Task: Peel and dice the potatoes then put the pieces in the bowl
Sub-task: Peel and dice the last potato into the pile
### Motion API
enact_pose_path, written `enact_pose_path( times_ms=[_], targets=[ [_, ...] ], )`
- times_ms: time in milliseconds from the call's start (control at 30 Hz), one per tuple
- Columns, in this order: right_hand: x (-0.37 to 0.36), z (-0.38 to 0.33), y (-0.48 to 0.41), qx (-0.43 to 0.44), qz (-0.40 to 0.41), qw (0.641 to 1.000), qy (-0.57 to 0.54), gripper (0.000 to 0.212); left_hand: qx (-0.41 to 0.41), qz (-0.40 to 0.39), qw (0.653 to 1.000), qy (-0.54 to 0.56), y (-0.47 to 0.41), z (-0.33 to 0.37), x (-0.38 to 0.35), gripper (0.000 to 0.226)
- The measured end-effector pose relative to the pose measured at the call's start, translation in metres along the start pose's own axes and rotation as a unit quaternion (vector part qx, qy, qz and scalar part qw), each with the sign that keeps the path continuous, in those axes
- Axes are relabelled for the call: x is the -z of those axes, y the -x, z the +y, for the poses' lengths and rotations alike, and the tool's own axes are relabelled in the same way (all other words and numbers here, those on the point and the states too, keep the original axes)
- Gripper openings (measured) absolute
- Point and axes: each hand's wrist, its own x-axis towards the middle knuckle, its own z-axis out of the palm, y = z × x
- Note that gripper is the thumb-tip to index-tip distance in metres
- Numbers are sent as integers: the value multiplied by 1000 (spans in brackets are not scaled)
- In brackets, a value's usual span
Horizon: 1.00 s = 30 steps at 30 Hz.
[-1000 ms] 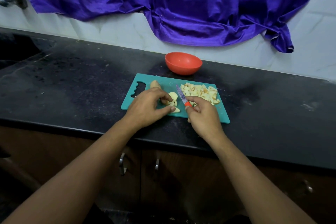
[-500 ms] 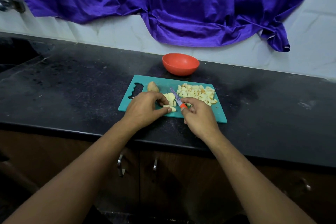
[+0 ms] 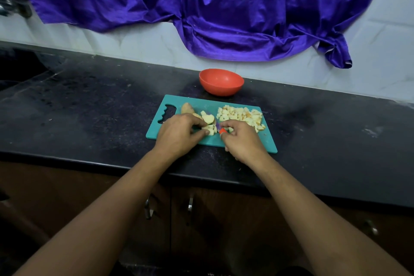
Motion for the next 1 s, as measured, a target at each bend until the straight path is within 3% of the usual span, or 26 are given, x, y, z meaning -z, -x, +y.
enact_pose_path(
  times_ms=[367,1000],
  targets=[
    [8,5,4,-1,72,997,38,36,55,19,998,-33,-14,6,-8,30],
    [16,-25,44,75,28,965,251,45,32,34,998,-33,0,11,-3,26]
  ],
)
